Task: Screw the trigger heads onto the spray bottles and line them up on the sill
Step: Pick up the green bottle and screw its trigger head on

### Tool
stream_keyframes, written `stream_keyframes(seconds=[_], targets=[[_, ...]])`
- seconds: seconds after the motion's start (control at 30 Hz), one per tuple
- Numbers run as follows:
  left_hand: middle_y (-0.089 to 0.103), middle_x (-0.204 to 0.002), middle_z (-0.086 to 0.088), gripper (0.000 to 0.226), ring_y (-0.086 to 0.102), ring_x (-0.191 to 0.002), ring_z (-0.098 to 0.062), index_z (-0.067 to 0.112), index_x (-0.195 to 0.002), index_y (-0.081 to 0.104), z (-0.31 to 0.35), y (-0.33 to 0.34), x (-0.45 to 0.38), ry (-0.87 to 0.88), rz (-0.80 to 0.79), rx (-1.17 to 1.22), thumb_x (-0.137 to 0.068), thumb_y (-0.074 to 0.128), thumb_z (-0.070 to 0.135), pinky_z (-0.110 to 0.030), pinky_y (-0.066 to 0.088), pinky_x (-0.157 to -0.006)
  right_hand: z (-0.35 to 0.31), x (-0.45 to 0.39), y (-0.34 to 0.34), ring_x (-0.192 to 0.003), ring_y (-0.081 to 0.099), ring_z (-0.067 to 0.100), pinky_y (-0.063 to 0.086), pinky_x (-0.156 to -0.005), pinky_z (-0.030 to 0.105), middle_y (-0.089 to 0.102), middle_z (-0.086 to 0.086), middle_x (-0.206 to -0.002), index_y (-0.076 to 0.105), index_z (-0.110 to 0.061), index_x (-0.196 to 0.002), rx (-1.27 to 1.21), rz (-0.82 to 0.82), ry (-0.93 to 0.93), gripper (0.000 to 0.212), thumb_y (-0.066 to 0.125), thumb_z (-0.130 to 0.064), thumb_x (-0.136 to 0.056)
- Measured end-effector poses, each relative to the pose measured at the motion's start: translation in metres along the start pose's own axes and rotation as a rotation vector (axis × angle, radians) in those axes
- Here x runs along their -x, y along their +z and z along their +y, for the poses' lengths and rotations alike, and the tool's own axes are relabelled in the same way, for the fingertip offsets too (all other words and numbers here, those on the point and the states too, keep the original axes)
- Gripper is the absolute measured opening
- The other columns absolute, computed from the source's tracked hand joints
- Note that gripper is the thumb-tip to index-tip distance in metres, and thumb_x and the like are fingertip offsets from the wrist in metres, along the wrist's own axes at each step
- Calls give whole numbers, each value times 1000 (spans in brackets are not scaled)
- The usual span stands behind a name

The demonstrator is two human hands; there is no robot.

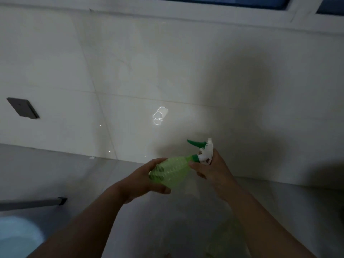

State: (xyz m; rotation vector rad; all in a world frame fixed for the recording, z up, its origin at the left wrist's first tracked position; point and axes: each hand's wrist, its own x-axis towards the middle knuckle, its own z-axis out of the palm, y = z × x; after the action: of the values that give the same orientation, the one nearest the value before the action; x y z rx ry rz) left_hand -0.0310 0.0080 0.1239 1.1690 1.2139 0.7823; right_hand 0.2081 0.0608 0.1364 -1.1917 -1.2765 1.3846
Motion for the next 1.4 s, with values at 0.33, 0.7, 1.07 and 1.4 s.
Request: stream_keyframes(seconds=[0.33,0.7,1.07,1.4], targets=[[73,-122,-5,60,70,-103,-24,30,-131,64,24,27,22,-93,-23,437,-81,64,62,-38,55,-93,-50,21,-44,-79,70,8,57,-69,24,75,-3,-87,71,-18,-109,-9,-148,24,21,72,-12,-89],[69,-84,-22,94,53,-50,-18,6,-92,81,37,45,14,-383,-117,491,-80,36,88,-20,40,-44,-57,44,-49,-85,70,1,52,-68,15,79,-5,-100,75,-24,-110,-75,-199,-75,41,79,-15,-70],[65,-76,-21,92,45,-37,-11,1,-88,78,48,50,13,-521,-232,539,-85,35,83,-14,35,-31,-59,44,-61,-107,65,22,48,-94,39,73,9,-118,72,-12,-121,-149,-242,-87,56,81,-23,-67],[67,-132,-11,58,67,-115,-29,18,-139,57,58,69,20,-47,-207,371,-85,77,18,-35,57,-93,-63,45,-64,-95,73,21,59,-78,38,78,10,-103,76,-16,-102,-161,24,-8,42,84,-39,-68]])
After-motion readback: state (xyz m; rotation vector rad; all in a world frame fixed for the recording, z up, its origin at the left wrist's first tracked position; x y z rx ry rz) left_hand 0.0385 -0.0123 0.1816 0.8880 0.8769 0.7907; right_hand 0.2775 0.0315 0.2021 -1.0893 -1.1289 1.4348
